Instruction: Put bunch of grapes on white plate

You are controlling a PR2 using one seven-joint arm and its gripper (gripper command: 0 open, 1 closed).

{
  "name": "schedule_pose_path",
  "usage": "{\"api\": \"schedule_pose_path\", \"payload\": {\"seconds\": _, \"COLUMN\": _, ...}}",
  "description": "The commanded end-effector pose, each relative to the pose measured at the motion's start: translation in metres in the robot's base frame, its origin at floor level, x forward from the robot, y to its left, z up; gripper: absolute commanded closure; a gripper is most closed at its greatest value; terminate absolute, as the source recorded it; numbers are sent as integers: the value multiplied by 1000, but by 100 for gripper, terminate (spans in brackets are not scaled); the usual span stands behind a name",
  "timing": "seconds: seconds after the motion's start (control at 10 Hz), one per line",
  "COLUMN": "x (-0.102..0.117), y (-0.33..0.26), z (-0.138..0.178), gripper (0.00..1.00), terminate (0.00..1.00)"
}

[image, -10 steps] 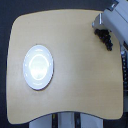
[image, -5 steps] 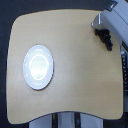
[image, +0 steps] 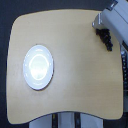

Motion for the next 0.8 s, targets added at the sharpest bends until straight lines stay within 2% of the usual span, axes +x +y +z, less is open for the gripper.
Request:
{"api": "schedule_pose_path", "payload": {"seconds": 0.0, "x": 6, "y": 0, "z": 10, "gripper": 100, "terminate": 0}}
{"api": "schedule_pose_path", "payload": {"seconds": 0.7, "x": 13, "y": 3, "z": 17, "gripper": 100, "terminate": 0}}
